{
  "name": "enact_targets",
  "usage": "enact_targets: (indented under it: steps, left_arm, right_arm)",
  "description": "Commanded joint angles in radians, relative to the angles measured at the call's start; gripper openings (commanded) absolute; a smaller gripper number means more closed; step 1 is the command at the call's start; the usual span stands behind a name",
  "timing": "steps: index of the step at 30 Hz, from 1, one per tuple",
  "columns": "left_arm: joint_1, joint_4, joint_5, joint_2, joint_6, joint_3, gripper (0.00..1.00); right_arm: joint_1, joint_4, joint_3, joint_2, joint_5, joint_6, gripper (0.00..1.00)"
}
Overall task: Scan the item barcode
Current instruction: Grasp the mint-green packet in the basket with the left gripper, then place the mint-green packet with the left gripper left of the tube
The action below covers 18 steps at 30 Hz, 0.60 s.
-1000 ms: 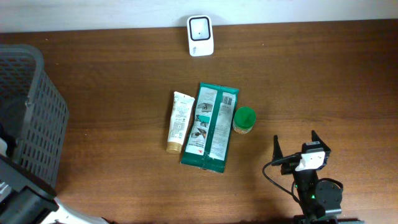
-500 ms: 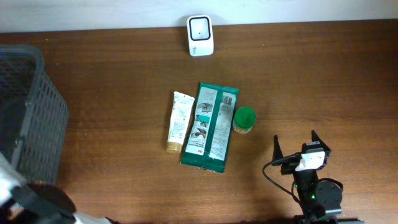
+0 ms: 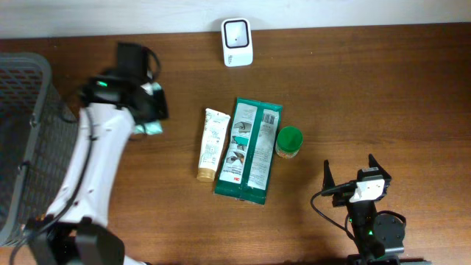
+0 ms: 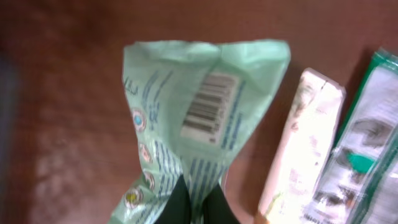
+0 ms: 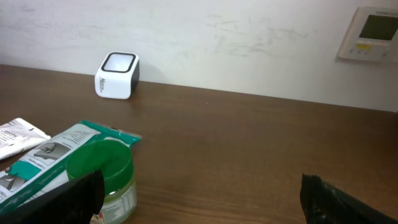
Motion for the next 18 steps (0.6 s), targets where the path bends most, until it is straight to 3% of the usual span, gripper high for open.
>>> enact_targets:
  steps: [1, 4, 9, 10, 11, 15, 18]
  left_arm:
    - [-0.055, 0.135, -0.008, 0.018, 0.035, -0.203, 0.0]
    - [-0.114, 0.327, -0.008, 0.018, 0.144, -0.383, 0.0]
    - [-0.159, 0.489, 0.003, 0.018, 0.163, -0.507, 0.0]
    - [-0.16, 0.493, 0.003, 0.018, 0.163, -0.507, 0.05]
    - [-0.16, 0.505, 0.003, 0.018, 0.163, -0.507, 0.18]
    - [-0.157, 0.476, 0.002, 0.014, 0.148, -0.397, 0.43]
    - [-0.116, 0.304, 0.002, -0.004, 0.144, -0.103, 0.52]
  right_arm:
    - [0.009, -0.005, -0.005, -0.005, 0.009, 0.008, 0.98]
    - [0.009, -0.005, -0.005, -0.005, 0.009, 0.008, 0.98]
    - [0.009, -0.005, -0.005, -0.005, 0.009, 0.008, 0.98]
    - [0.009, -0.005, -0.005, -0.005, 0.009, 0.008, 0.98]
    - [0.009, -0.005, -0.005, -0.005, 0.009, 0.008, 0.98]
    - [0.009, -0.005, -0.005, -0.005, 0.009, 0.008, 0.98]
    - [0.009, -0.005, -0.005, -0.005, 0.009, 0.008, 0.98]
